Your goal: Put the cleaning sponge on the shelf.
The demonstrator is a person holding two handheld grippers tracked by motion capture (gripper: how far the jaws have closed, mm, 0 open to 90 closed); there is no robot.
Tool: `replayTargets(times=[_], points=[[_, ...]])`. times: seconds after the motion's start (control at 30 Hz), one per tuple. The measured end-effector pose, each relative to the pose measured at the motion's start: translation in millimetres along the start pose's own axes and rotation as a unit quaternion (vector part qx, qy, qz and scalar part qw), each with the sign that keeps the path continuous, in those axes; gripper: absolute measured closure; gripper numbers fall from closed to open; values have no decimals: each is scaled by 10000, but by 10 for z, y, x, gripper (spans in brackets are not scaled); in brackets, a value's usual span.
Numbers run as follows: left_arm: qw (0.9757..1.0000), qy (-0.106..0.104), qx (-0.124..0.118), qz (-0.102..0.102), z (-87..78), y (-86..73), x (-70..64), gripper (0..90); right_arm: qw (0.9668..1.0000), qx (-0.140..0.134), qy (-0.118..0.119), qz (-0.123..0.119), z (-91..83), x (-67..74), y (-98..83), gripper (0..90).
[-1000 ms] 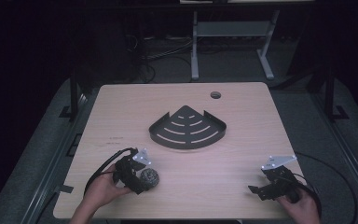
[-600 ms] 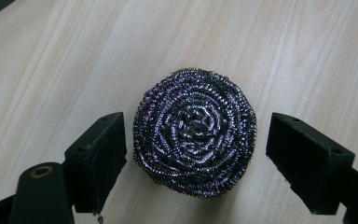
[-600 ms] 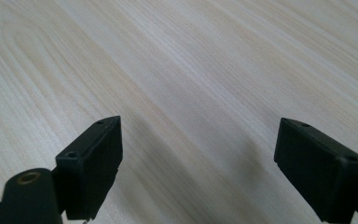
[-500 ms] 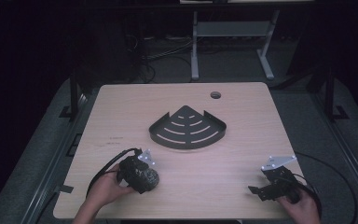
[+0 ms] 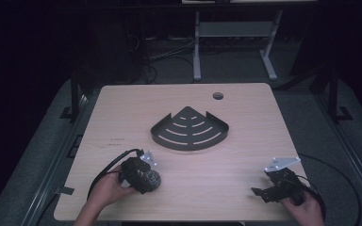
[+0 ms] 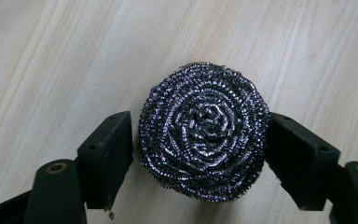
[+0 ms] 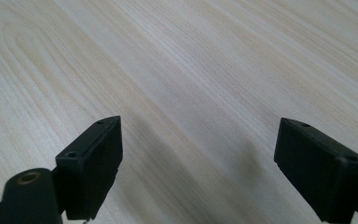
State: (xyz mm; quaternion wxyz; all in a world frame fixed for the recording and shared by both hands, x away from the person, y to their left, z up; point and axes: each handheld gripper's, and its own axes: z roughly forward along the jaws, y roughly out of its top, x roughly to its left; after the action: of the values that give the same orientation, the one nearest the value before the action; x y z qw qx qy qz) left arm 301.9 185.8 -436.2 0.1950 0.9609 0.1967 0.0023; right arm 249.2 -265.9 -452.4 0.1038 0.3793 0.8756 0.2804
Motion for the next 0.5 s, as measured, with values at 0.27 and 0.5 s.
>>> replayTargets(times=[0.27, 0.5], points=[[10000, -28, 33, -2, 13, 5, 7, 304, 10000, 24, 13, 10, 9, 1, 3, 150], [10000, -12, 39, 2, 5, 3, 6, 328, 10000, 0, 18, 3, 3, 6, 8, 150]])
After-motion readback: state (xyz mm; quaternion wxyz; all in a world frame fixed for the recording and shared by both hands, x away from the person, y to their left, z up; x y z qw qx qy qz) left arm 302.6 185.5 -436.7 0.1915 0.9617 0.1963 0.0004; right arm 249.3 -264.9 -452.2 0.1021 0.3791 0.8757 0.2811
